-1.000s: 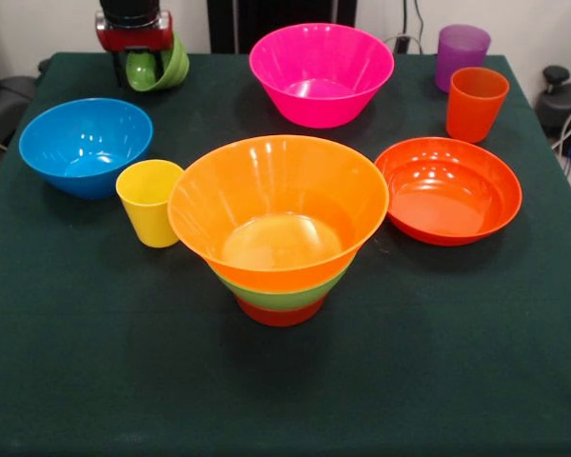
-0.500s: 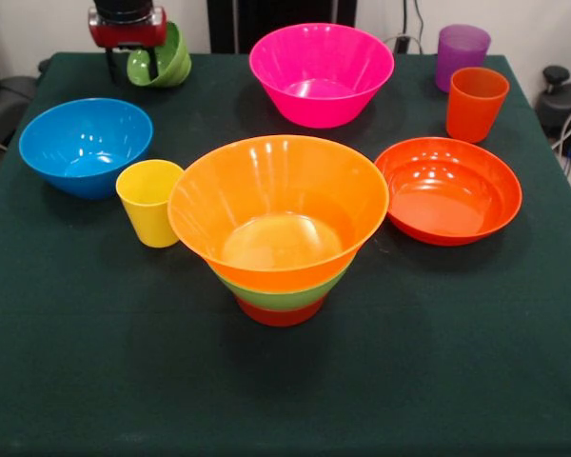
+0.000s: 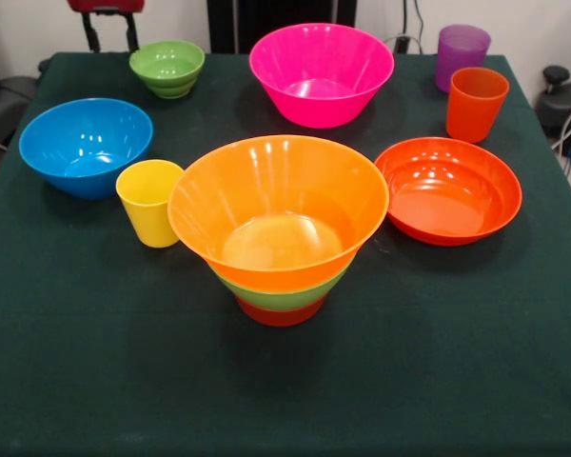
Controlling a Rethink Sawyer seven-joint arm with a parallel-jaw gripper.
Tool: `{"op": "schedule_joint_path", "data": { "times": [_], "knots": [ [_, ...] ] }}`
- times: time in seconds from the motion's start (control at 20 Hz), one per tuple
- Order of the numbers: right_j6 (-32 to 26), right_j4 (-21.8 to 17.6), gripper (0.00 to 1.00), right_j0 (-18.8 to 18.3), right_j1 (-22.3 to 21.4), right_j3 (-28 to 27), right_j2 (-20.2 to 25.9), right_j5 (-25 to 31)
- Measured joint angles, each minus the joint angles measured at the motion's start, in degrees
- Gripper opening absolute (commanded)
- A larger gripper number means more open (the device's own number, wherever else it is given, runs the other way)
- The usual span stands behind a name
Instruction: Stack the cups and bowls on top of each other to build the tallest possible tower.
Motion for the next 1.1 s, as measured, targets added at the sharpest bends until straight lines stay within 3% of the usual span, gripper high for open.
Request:
{"op": "schedule_joint_path", "data": {
  "times": [0.25, 1.1],
  "knots": [
    [-1.85, 0.77, 1.00, -0.25, -2.01, 0.60, 0.86, 1.94],
    [-1.85, 0.76, 1.00, 1.30, -0.35, 0.92, 1.30, 2.01]
  ]
}}
